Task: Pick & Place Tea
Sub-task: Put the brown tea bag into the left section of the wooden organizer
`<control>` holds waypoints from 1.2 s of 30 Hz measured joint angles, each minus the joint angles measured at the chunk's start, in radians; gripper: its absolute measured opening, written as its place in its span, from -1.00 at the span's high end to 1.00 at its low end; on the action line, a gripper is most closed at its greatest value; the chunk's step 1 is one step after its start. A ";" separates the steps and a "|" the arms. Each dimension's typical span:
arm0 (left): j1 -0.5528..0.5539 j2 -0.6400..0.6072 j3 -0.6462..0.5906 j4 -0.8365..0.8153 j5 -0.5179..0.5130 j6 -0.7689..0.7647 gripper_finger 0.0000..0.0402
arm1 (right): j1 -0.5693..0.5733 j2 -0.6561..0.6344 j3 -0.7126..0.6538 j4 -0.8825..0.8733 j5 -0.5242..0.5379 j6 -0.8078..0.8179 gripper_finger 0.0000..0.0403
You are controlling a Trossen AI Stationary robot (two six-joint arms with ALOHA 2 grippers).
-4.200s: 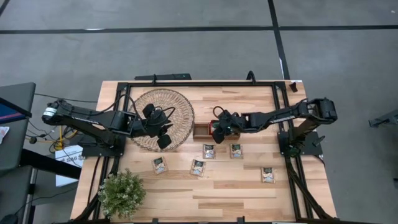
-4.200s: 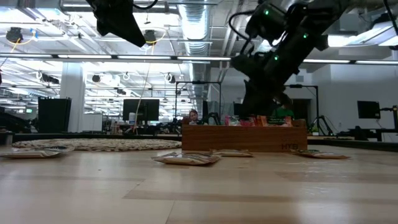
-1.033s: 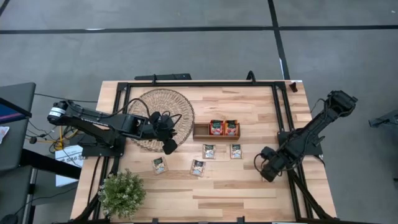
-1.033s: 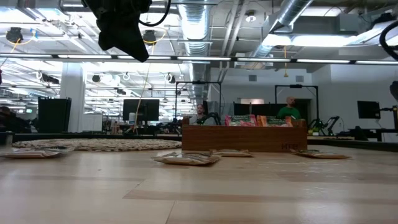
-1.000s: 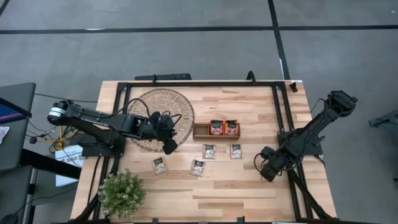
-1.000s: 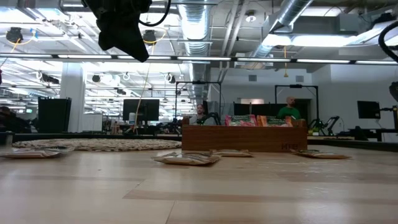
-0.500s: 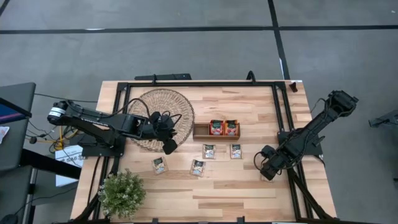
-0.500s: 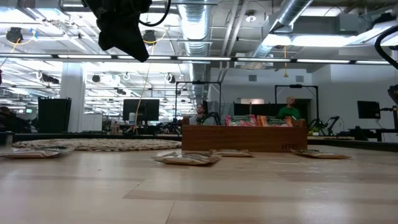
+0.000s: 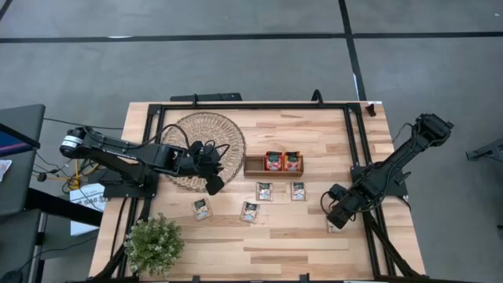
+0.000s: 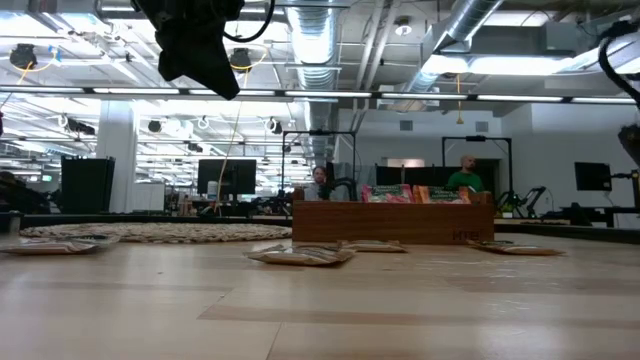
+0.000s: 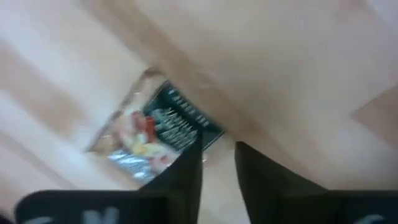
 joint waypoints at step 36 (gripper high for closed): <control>0.000 -0.001 0.000 0.005 0.000 0.034 0.68 | -0.040 0.361 0.159 -0.077 -0.048 -0.008 0.62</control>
